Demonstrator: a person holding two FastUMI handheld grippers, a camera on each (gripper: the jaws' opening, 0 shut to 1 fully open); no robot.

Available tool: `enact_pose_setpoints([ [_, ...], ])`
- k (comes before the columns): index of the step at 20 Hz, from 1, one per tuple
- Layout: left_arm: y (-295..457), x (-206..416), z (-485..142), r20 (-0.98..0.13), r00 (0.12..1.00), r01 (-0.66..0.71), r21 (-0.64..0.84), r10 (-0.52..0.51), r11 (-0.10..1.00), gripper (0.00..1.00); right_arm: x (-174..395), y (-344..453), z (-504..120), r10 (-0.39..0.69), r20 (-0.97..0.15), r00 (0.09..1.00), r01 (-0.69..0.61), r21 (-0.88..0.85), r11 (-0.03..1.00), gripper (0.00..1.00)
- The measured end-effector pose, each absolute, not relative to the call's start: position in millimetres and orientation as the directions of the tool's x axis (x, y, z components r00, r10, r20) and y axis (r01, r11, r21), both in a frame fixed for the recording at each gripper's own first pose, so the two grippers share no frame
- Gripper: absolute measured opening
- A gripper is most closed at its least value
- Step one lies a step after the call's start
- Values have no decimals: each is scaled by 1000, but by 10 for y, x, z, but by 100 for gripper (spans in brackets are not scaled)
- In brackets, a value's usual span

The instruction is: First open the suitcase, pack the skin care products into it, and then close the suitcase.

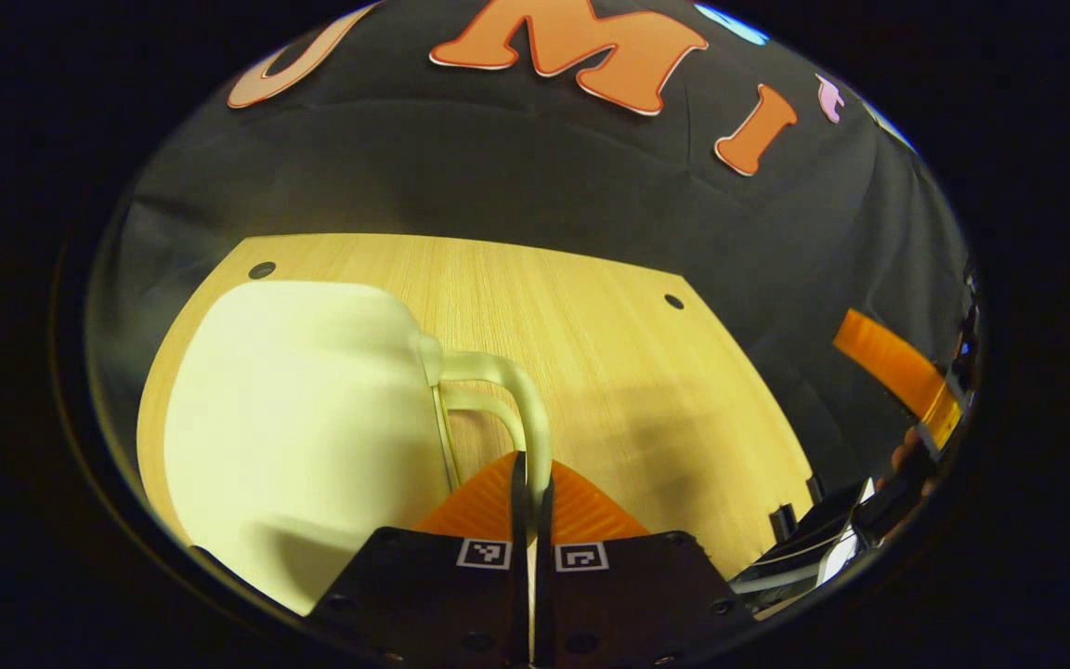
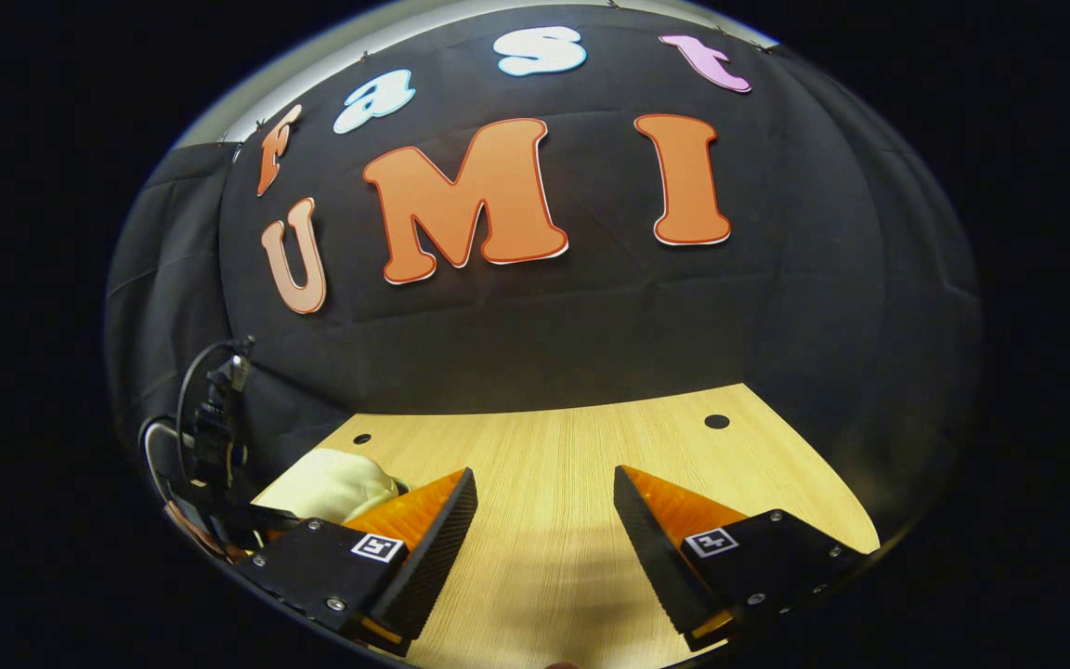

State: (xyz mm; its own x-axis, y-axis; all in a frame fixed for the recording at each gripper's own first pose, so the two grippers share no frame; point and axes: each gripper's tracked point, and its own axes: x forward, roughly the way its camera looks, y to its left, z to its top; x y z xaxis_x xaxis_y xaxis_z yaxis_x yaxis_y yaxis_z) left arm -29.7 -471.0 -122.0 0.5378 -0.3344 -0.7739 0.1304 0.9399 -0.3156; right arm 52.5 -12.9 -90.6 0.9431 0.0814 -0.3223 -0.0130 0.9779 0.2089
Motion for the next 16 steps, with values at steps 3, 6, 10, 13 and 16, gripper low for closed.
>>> enact_pose_setpoints([
  [3, -4683, -325, -1341, -808, 524, 131, -235, -268, 963, 3, 538, -137, -927, 87, -329, 940, -18, 208, 978, 94],
  [6, -4761, -359, -1468, -837, 504, 211, -120, -213, 970, 9, 555, -164, -945, 88, -332, 939, -19, 204, 979, 94],
  [10, -4981, -322, -1445, -825, 518, 251, -105, -225, 962, 30, 576, -262, -920, 73, -321, 944, -10, 194, 981, 94],
  [13, -5235, -297, -1171, -781, 553, 277, -158, -291, 948, 76, 582, -384, -927, 52, -320, 946, 8, 185, 983, 94],
  [16, -5295, -130, -819, -713, 648, 272, -115, -270, 955, 84, 580, -513, -842, 25, -299, 954, 32, 184, 982, 94],
])
